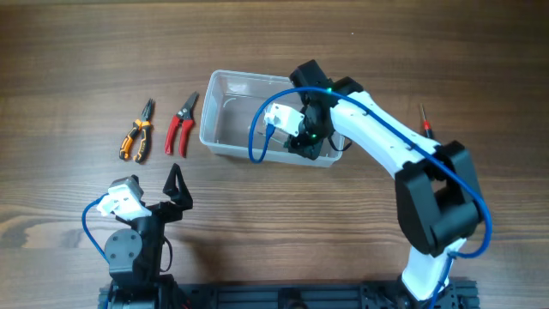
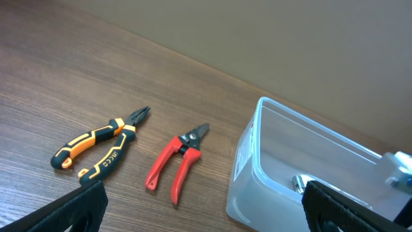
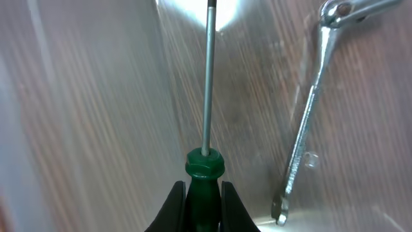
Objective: Pack container
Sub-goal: 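Lower the green screwdriver into the container and release it, then move the right gripper to the red-black screwdriver and grasp it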
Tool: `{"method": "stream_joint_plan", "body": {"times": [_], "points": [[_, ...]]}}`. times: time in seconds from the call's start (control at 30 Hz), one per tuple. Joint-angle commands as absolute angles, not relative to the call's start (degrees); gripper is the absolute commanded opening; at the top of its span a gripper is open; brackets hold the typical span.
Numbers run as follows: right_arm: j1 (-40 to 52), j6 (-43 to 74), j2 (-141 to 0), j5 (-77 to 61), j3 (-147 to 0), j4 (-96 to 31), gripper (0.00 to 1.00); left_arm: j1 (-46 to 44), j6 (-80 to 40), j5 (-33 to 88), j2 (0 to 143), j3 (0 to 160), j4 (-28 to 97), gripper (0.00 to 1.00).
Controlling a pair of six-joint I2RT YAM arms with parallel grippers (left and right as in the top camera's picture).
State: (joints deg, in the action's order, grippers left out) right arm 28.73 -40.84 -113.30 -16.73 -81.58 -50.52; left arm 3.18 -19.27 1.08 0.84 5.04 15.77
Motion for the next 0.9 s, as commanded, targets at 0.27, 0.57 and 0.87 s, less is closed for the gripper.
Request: {"method": "stream_joint_plan", "body": {"times": [0.27,0.57,0.87], "points": [[29.04,-35.2,-112.92,-18.06,-82.61,-49.06,0.57,3.66,-19.97,0.54,0.6,4.86,15.62,1.0],[26.98,-15.53,-108.36,-1.61,-108.18,-67.61,0.54,3.66,-19.97,0.54,0.6,4.86,15.62,1.0],[4.12,-3.05,-107.7,10.94,-110.85,-79.88,0.77,3.66,-19.97,0.54,0.6,4.86,15.62,1.0]]}}
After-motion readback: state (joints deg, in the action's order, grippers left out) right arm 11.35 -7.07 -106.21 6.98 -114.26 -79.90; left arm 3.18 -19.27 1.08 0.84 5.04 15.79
